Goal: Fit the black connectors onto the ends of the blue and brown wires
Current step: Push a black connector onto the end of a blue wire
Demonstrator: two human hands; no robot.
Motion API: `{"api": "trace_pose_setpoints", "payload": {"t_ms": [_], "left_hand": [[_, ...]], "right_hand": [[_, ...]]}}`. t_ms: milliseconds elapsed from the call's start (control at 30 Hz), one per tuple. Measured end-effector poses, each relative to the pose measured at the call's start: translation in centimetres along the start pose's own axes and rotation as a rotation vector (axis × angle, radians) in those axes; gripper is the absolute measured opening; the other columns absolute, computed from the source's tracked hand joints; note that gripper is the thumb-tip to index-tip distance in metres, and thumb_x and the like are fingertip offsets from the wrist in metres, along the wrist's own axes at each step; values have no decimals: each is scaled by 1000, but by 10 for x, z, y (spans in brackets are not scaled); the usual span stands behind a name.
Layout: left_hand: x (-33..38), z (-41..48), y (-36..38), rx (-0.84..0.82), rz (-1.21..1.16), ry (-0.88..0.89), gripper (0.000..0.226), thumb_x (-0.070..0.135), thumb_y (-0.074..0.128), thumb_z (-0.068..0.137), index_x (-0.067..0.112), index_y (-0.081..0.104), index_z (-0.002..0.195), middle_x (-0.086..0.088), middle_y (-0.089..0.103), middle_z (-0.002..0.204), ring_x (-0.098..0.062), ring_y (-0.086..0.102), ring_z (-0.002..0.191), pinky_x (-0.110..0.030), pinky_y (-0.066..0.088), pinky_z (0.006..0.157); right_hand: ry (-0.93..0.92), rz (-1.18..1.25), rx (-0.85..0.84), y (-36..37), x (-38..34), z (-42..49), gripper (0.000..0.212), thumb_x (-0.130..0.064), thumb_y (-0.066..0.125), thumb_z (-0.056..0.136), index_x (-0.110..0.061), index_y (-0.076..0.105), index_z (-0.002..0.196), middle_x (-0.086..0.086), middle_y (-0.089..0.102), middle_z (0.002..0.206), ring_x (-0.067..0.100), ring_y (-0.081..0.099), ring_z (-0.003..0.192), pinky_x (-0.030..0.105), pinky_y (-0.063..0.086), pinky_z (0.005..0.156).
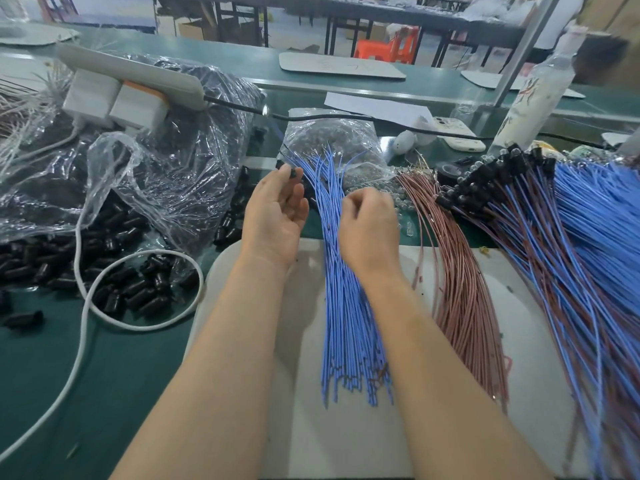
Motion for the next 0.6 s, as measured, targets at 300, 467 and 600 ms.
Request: {"api": "trace_pose_setpoints", "payload": {"t_ms": [300, 467, 600], "left_hand": [[-64, -37, 51, -557, 476, -354, 17, 8, 46, 96, 13, 57, 84, -9, 65, 111, -21, 65, 97, -30, 53, 88], [-70, -51, 57, -739, 435, -442, 9, 8, 54, 86, 6, 55, 95, -17, 66, 114, -28, 67, 98, -29, 57, 82], [-68, -55, 59, -806, 368, -456, 33, 11, 56, 82, 2, 49, 113, -14, 70, 106, -18, 70, 90, -27, 56, 83]], "right_hand": [[441, 1147, 213, -39, 72, 17, 17, -8, 48, 98, -22, 55, 103, -5, 67, 71, 4, 44, 54, 17, 32, 53], [435, 1377, 236, -38, 72, 16, 20, -5, 47, 97, -23, 52, 105, -7, 72, 72, 4, 52, 60, 17, 40, 58], [338, 1356, 186, -41, 63, 18, 27, -5, 47, 97, -25, 52, 114, -8, 72, 81, 4, 56, 65, 17, 42, 60]]}}
Point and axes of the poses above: each hand's wrist, its own z-axis towards the middle knuckle, its own y-axis out of the palm, x = y × z, the point moved 9 cm from there along z, towards the middle knuckle
